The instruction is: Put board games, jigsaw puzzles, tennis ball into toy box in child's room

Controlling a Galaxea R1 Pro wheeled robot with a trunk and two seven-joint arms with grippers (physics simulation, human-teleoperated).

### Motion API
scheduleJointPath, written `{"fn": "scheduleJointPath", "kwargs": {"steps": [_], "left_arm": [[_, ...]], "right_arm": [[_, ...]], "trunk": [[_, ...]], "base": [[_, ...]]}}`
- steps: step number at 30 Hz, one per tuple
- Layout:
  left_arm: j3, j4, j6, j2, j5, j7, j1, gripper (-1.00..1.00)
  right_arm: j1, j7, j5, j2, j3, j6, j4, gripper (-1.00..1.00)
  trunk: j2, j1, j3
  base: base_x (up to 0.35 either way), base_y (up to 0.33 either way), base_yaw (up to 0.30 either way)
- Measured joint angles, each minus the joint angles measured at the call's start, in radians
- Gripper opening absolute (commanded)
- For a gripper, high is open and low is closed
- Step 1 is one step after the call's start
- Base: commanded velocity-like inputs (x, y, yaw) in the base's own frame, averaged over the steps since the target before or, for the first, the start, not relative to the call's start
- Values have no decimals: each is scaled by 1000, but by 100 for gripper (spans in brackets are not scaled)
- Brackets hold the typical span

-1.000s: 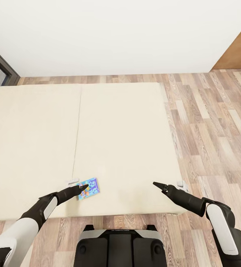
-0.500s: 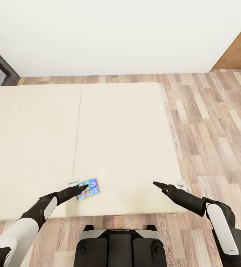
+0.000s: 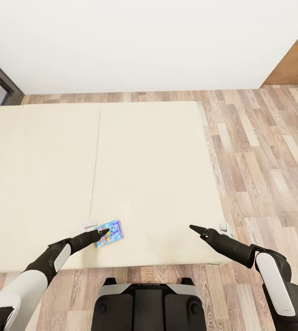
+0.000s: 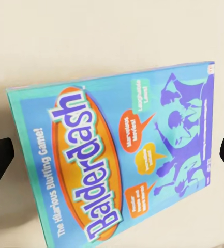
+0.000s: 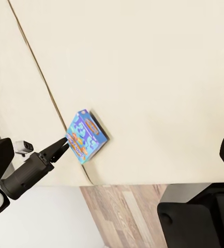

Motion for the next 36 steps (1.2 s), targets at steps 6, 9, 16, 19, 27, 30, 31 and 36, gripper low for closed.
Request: {"fn": "scheduleJointPath", "kwargs": {"steps": [6, 9, 16, 19, 27, 30, 31, 36], "left_arm": [[0, 0, 0, 0, 0, 0, 0, 100], [0, 0, 0, 0, 0, 0, 0, 100], [0, 0, 0, 0, 0, 0, 0, 100], [0, 0, 0, 0, 0, 0, 0, 100], [0, 0, 0, -1, 0, 0, 0, 100], [0, 0, 0, -1, 0, -1, 0, 100], [0, 0, 0, -1, 0, -1, 0, 100], [0, 0, 0, 0, 0, -1, 0, 100]], "right_arm": [[0, 0, 0, 0, -2, 0, 0, 100], [0, 0, 0, 0, -2, 0, 0, 100], [0, 1, 0, 0, -1, 0, 0, 100], [0, 1, 0, 0, -2, 1, -2, 100], [0, 73, -11, -1, -1, 14, -47, 100], [1, 152, -11, -1, 0, 16, -50, 100], [1, 173, -10, -1, 0, 16, -51, 100], [1, 265, -7, -2, -2, 10, -52, 100]], "trunk": [[0, 0, 0], [0, 0, -1], [0, 0, -7], [0, 0, -11], [0, 0, -15], [0, 0, -15], [0, 0, -15], [0, 0, -15]], "base": [[0, 0, 0], [0, 0, 0], [0, 0, 0], [0, 0, 0], [0, 0, 0], [0, 0, 0], [0, 0, 0], [0, 0, 0]]}}
